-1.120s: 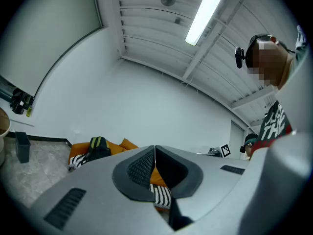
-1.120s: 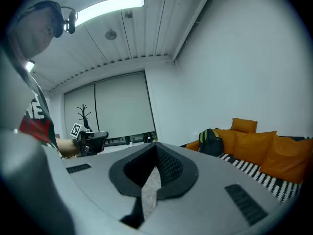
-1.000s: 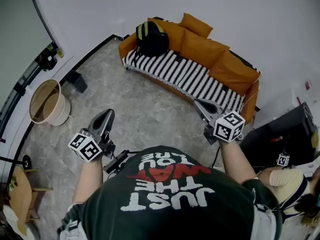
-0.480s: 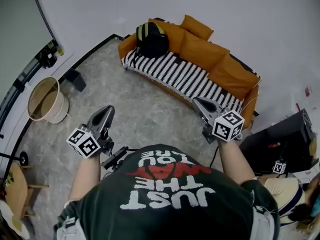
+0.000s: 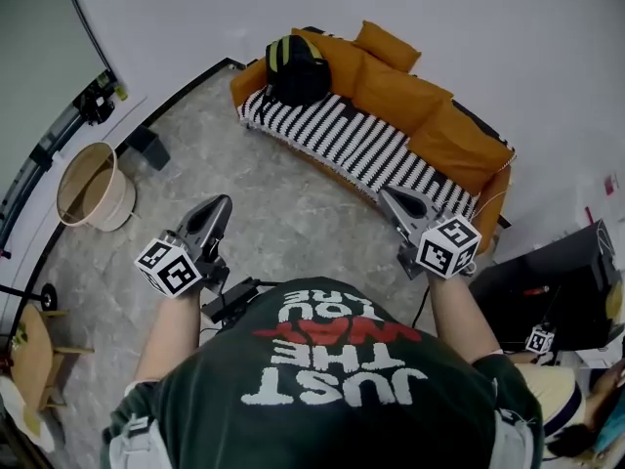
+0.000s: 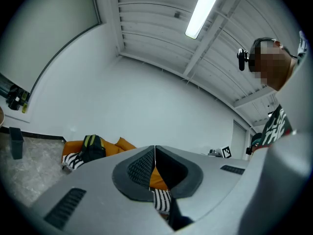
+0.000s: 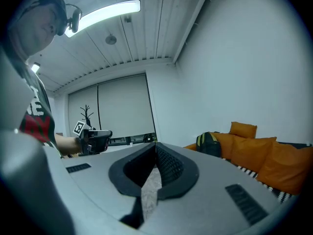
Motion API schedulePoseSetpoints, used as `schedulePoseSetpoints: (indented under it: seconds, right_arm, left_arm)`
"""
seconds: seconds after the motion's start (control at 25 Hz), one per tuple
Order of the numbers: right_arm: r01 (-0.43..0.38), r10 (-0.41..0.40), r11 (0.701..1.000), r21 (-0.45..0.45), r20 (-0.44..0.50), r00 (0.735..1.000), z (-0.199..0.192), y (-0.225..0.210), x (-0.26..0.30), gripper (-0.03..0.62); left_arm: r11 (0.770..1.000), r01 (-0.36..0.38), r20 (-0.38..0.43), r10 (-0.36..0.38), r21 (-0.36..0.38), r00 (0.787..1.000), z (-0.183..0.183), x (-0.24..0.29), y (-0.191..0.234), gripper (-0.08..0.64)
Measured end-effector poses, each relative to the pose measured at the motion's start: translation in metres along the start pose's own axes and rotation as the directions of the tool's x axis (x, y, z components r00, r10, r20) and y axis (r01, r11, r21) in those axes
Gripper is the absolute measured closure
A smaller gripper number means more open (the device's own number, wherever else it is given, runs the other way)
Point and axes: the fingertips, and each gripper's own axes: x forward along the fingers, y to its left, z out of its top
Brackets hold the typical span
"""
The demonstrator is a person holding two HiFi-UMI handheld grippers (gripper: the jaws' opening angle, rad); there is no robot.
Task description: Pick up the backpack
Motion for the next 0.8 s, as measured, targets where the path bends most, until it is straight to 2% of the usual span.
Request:
schedulePoseSetpoints:
  seconds: [0.16,0.32,0.44,0.56,0.68,0.8]
  right_arm:
    - [0.0,0.0,1.0,0.03,-0.006,1.0,-0.01,-0.021,0.003,0.563]
    - [0.002,-0.001,0.999,0.046,-0.02,1.0,-0.011,-0.04,0.034,0.562]
    - [0.012,-0.01,0.999,0.052,-0.04,0.999,-0.013,-0.057,0.071,0.561]
    - [0.028,-0.026,0.999,0.037,-0.056,0.998,-0.008,-0.082,0.117,0.561]
    - [0.051,-0.05,0.999,0.018,-0.038,0.998,0.014,-0.113,0.173,0.561]
    - [0.086,-0.085,0.996,0.04,-0.013,0.996,0.045,-0.146,0.232,0.561]
  left_arm:
    - [1.0,-0.014,-0.018,0.014,-0.005,1.0,-0.007,0.014,0.003,0.545]
    - [1.0,-0.012,-0.038,0.013,0.018,0.999,-0.001,0.029,0.035,0.545]
    - [1.0,-0.014,-0.038,0.013,-0.021,0.999,0.0,0.051,0.077,0.545]
    - [0.999,0.014,-0.042,-0.016,-0.049,0.999,0.003,0.085,0.13,0.545]
    - [0.996,0.079,-0.044,-0.081,-0.044,0.996,0.02,0.133,0.189,0.545]
    - [0.99,0.137,-0.05,-0.139,-0.038,0.989,0.052,0.182,0.248,0.545]
